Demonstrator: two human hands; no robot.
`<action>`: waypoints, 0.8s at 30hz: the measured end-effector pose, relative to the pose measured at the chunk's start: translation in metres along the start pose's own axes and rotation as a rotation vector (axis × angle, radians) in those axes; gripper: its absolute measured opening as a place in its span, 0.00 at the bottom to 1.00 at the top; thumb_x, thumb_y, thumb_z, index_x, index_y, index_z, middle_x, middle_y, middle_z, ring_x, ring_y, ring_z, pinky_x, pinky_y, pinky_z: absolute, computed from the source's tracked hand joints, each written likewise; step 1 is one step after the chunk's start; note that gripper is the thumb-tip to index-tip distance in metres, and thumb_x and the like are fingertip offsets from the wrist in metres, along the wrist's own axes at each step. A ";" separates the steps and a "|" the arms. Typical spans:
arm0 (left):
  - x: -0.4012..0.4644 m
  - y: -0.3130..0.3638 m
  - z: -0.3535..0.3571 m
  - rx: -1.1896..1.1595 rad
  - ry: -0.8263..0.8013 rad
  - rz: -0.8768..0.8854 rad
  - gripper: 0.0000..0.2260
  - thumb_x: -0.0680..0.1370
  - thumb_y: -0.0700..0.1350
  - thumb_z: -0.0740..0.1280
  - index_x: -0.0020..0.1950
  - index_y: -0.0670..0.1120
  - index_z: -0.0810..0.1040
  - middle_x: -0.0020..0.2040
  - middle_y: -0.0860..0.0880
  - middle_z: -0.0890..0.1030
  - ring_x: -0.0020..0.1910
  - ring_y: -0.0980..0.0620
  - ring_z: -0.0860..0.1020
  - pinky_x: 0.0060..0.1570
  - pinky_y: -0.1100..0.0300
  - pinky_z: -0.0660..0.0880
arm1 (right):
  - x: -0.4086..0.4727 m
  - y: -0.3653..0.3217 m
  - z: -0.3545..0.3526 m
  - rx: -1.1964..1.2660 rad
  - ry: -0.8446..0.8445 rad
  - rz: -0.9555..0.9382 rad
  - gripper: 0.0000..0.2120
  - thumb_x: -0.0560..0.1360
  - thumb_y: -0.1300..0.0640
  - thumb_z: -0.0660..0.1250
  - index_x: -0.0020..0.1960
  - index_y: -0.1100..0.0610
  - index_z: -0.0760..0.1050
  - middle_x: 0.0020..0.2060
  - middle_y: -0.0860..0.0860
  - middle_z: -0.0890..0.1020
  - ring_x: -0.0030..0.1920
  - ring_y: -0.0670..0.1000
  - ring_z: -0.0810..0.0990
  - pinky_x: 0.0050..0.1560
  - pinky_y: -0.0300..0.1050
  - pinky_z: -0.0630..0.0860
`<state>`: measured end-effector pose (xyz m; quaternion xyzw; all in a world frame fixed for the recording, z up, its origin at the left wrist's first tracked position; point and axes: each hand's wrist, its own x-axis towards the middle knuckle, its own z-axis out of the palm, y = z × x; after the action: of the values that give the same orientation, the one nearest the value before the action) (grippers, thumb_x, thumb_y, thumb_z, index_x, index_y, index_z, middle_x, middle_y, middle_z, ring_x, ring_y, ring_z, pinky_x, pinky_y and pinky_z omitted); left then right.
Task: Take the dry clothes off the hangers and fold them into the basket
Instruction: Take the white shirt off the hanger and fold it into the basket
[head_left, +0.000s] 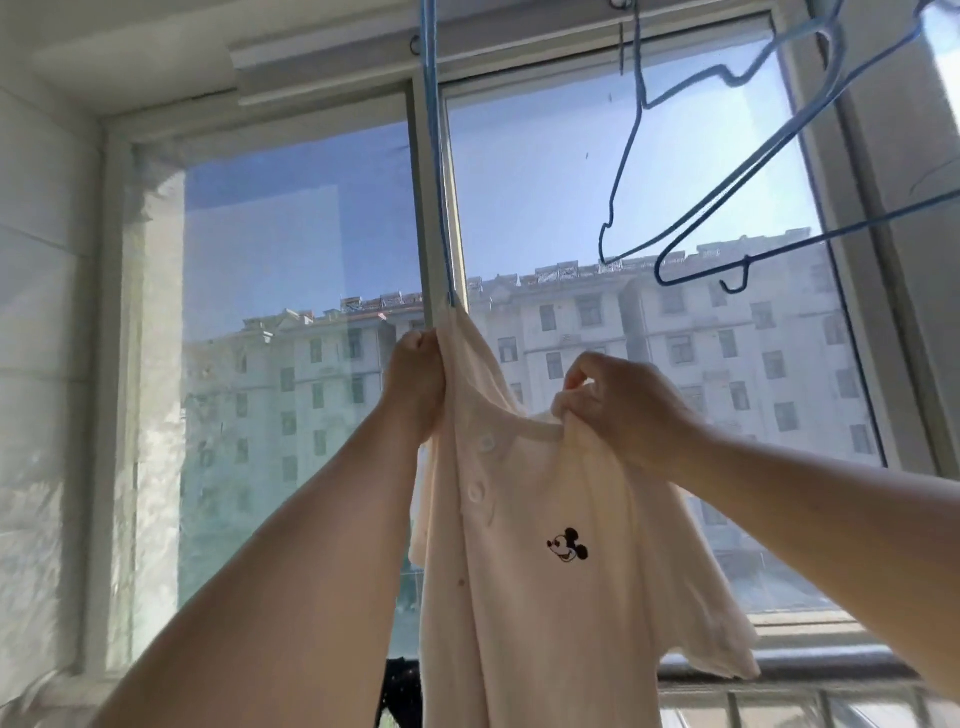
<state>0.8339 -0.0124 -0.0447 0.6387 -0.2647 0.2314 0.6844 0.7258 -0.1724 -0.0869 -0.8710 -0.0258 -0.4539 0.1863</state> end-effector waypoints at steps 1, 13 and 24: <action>0.000 -0.009 0.000 0.031 -0.004 -0.036 0.09 0.78 0.47 0.60 0.46 0.42 0.74 0.38 0.45 0.75 0.38 0.47 0.75 0.41 0.55 0.71 | 0.000 0.001 0.002 -0.014 0.002 -0.012 0.04 0.78 0.53 0.62 0.51 0.52 0.74 0.45 0.50 0.78 0.42 0.50 0.74 0.35 0.40 0.68; -0.084 -0.123 -0.013 0.310 -0.028 -0.206 0.09 0.78 0.44 0.65 0.37 0.48 0.74 0.37 0.49 0.77 0.40 0.49 0.75 0.42 0.59 0.72 | -0.067 0.064 0.036 0.009 -0.167 0.094 0.11 0.77 0.55 0.65 0.59 0.54 0.74 0.45 0.49 0.76 0.40 0.46 0.73 0.31 0.33 0.63; -0.202 -0.178 -0.026 0.084 -0.232 -0.502 0.08 0.71 0.39 0.72 0.36 0.47 0.74 0.29 0.53 0.78 0.31 0.56 0.74 0.32 0.65 0.74 | -0.208 0.156 0.054 0.104 -0.342 0.529 0.02 0.71 0.61 0.71 0.43 0.58 0.79 0.36 0.53 0.80 0.39 0.52 0.77 0.40 0.39 0.74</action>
<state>0.8004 0.0043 -0.3127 0.7344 -0.1650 -0.0094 0.6583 0.6794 -0.2726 -0.3285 -0.9005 0.1475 -0.2348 0.3349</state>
